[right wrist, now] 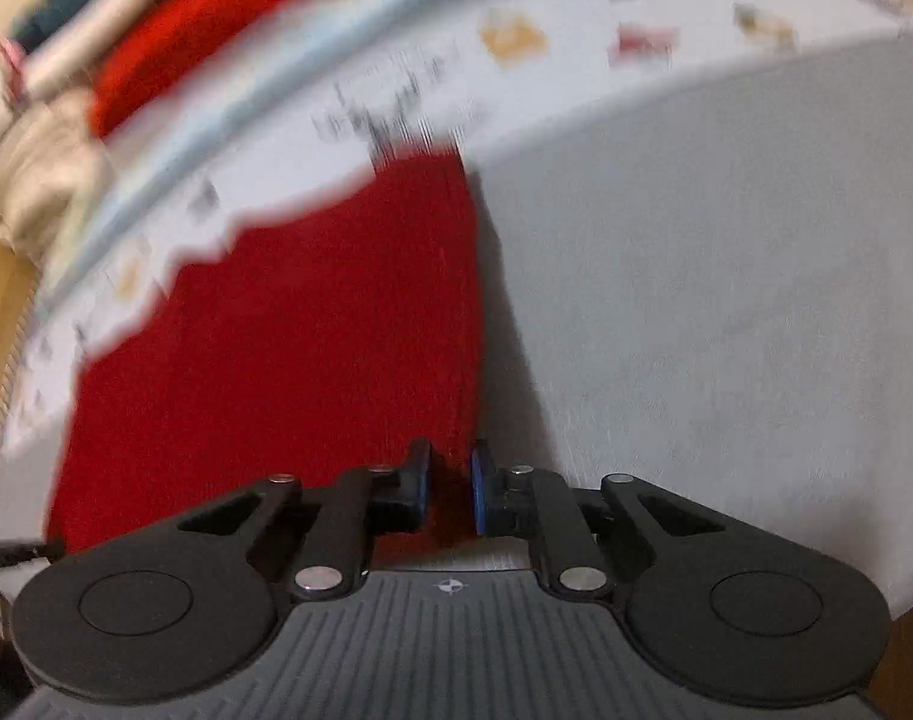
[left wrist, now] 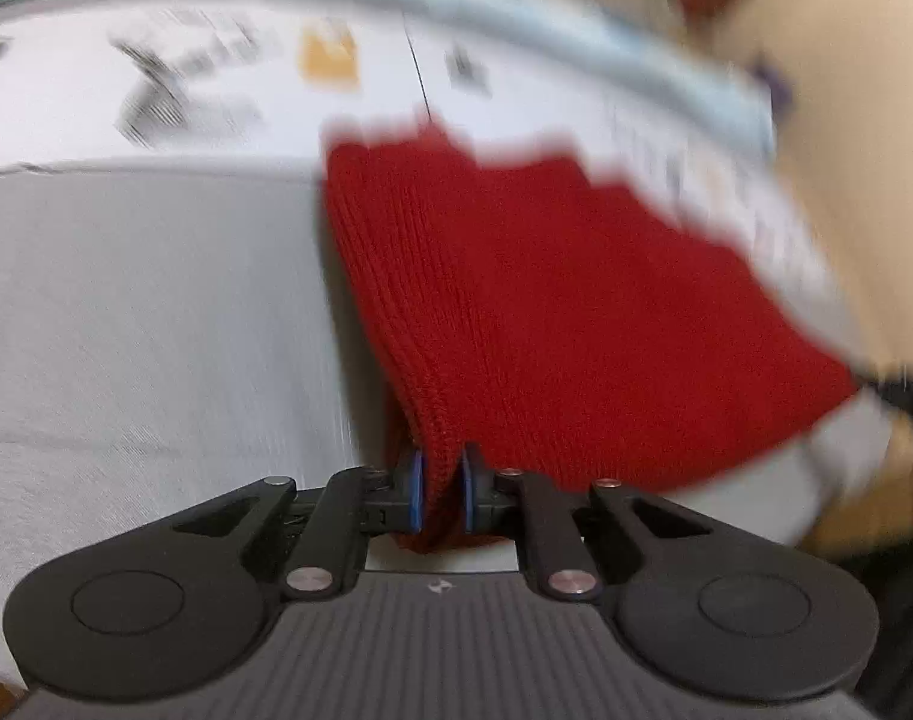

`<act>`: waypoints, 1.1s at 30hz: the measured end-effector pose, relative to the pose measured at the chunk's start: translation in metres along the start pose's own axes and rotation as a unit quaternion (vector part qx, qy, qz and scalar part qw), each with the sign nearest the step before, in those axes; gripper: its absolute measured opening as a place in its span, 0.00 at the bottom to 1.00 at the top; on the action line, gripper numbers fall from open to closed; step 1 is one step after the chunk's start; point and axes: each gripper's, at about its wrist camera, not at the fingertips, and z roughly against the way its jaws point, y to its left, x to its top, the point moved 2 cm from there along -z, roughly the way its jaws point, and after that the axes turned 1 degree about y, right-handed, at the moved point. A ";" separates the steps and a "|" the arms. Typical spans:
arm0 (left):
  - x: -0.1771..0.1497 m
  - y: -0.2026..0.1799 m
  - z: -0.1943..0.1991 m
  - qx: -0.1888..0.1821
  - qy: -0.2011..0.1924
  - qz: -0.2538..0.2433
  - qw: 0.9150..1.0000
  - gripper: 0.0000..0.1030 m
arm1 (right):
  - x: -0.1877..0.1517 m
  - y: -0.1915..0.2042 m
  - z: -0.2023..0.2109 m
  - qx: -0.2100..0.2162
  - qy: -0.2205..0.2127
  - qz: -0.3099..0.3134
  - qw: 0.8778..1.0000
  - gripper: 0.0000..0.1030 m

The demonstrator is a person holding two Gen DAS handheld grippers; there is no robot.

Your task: Fold small clothes

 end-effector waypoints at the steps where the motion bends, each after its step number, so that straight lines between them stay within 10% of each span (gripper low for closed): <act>1: 0.000 0.004 0.010 -0.009 -0.022 0.021 1.000 0.12 | 0.003 0.001 0.015 0.022 -0.037 -0.017 0.999 0.12; 4: -0.009 0.020 0.005 0.019 0.003 0.065 0.998 0.13 | 0.000 0.001 0.041 0.039 -0.088 -0.034 0.995 0.11; 8: -0.021 0.020 -0.033 0.079 0.093 0.038 0.992 0.20 | -0.015 -0.012 0.000 -0.045 0.018 -0.050 0.998 0.12; 11: -0.015 0.010 -0.014 0.085 0.040 0.023 0.995 0.21 | -0.020 -0.007 -0.017 -0.087 0.055 -0.006 0.995 0.16; 15: -0.015 -0.011 0.003 0.043 -0.001 0.003 0.999 0.22 | -0.015 0.006 0.003 -0.120 -0.014 0.038 0.992 0.26; 18: -0.020 -0.021 -0.012 0.028 0.036 -0.015 0.999 0.22 | -0.010 0.016 0.014 -0.074 -0.056 0.055 0.994 0.28; 22: -0.033 -0.022 -0.047 0.085 0.112 -0.035 0.990 0.20 | -0.018 0.024 -0.014 -0.045 0.008 0.064 0.997 0.32; 25: -0.029 -0.025 -0.042 0.079 0.103 -0.038 0.991 0.22 | -0.029 0.015 -0.040 -0.120 0.080 0.077 0.987 0.37; 33: -0.012 -0.021 -0.018 0.065 0.019 0.013 0.998 0.24 | -0.020 0.017 -0.025 -0.100 0.028 0.076 0.992 0.43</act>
